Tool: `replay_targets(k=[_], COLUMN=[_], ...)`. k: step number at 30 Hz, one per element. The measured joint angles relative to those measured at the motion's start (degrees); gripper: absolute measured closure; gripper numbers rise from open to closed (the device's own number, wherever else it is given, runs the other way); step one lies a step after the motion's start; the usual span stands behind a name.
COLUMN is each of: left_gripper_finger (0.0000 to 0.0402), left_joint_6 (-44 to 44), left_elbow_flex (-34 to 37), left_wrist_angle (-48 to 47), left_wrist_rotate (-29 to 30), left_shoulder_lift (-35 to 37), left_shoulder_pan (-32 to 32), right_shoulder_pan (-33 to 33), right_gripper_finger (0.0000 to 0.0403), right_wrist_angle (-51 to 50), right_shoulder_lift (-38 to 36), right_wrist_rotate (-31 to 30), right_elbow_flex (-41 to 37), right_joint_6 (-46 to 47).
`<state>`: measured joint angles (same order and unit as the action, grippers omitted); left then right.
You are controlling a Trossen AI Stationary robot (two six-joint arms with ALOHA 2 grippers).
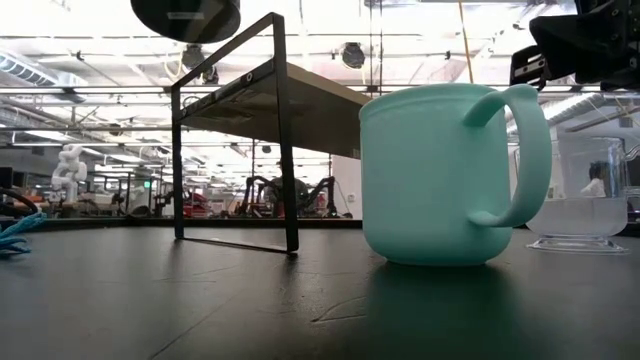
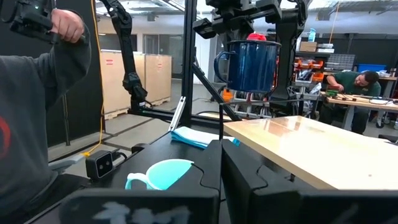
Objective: Stack small to large cups/mugs on shelf
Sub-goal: Put the dark blue cup on the shelf
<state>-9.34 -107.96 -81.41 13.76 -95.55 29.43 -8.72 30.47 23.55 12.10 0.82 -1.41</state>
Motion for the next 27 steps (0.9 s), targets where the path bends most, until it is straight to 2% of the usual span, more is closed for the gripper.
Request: replay_targets(k=[8, 27], left_gripper_finger=[0.0387, 0.0387], left_joint_6=[1.5, 12.3], left_elbow_flex=[0.0, 0.0], left_wrist_angle=[1.1, 1.9], left_wrist_rotate=[0.1, -3.3], left_shoulder_lift=[0.0, 0.0], left_shoulder_pan=[-1.0, -10.6], right_shoulder_pan=[0.0, 0.0], right_gripper_finger=[0.0403, 0.0403], right_wrist_angle=[-0.5, -0.5], right_shoulder_lift=[0.0, 0.0], right_wrist_rotate=[0.0, 0.0], right_elbow_flex=[0.0, 0.0], right_joint_6=[-0.4, -0.8])
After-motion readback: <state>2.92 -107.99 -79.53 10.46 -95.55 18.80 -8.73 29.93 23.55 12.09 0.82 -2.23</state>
